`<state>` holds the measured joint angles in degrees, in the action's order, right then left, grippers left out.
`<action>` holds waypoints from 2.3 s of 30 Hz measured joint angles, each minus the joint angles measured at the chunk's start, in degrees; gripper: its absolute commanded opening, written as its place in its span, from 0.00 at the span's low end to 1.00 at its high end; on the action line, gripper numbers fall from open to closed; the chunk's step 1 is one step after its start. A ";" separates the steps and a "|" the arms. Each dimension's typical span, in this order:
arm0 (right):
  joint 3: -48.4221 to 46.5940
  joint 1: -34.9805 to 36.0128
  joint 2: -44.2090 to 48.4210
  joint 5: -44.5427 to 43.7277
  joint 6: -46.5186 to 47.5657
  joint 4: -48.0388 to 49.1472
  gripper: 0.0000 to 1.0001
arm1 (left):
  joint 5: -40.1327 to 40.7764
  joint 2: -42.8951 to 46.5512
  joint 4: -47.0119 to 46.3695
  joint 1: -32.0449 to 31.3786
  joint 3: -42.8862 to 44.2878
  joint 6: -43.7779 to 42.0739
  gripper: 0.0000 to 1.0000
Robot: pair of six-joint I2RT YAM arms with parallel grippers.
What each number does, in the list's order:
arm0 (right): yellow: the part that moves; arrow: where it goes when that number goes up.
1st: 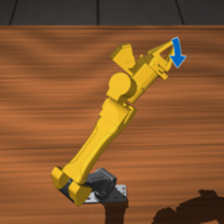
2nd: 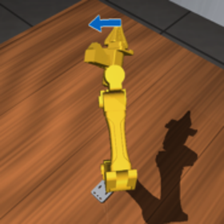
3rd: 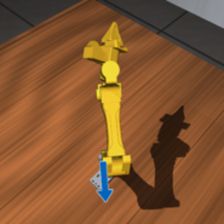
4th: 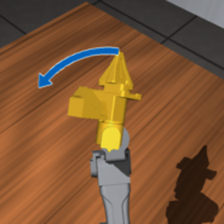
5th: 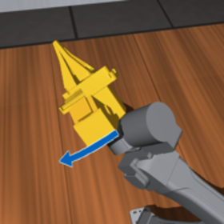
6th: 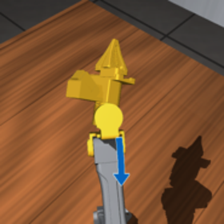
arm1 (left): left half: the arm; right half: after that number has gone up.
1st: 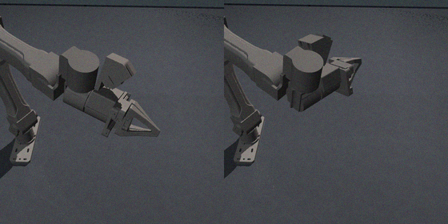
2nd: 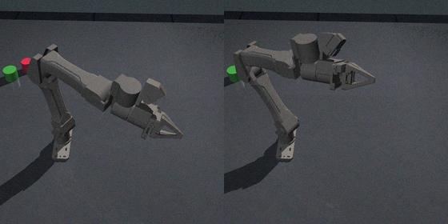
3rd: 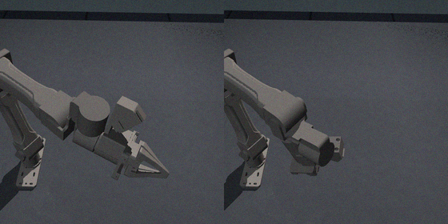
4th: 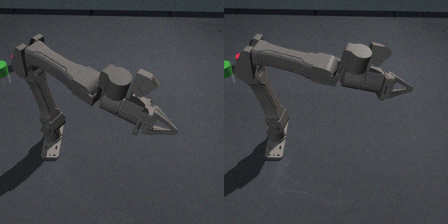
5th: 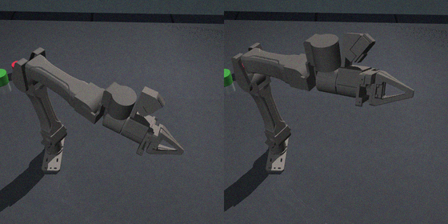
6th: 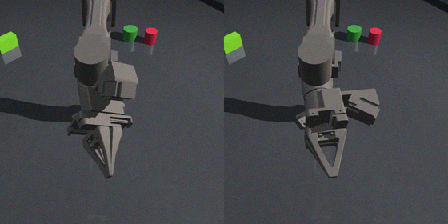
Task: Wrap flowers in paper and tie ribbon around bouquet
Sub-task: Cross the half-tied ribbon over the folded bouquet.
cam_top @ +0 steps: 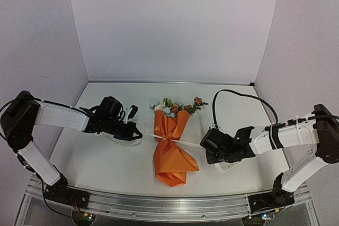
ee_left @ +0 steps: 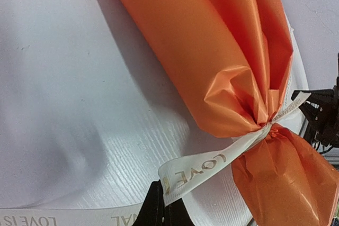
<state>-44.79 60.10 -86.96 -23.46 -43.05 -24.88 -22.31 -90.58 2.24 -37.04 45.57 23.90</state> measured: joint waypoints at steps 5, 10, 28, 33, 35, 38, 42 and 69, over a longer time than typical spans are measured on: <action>-0.97 -1.02 0.00 0.02 2.31 -6.38 0.24 | 0.18 -0.08 4.46 -0.23 2.77 -3.64 0.00; -0.99 -1.95 0.01 0.75 4.99 -11.66 0.43 | -1.24 -1.77 7.84 1.05 5.63 -6.15 0.00; -8.65 -5.90 4.06 12.51 9.80 -14.21 0.74 | -15.77 -9.89 20.40 -5.95 26.00 -17.45 0.02; -8.88 -8.72 4.32 15.93 9.36 -13.18 0.76 | -16.01 -15.48 23.18 -10.39 30.54 -19.91 0.11; -8.88 -9.69 4.33 17.55 8.85 -12.17 0.77 | -15.63 -16.86 24.71 -12.05 31.65 -20.91 0.17; -8.88 -10.58 4.31 19.27 8.15 -10.76 0.77 | -15.41 -18.09 26.28 -13.73 33.16 -22.30 0.25; -8.86 -11.01 4.26 20.84 7.07 -9.16 0.78 | -15.63 -18.58 27.28 -14.60 34.80 -24.10 0.35; -1.19 -17.21 7.07 19.96 0.44 -8.49 0.81 | -16.60 -25.85 31.85 -19.34 45.23 -26.60 0.26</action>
<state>-45.98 42.89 -79.89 -3.50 -42.60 -33.37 -38.91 -116.43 34.09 -56.38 90.80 -2.71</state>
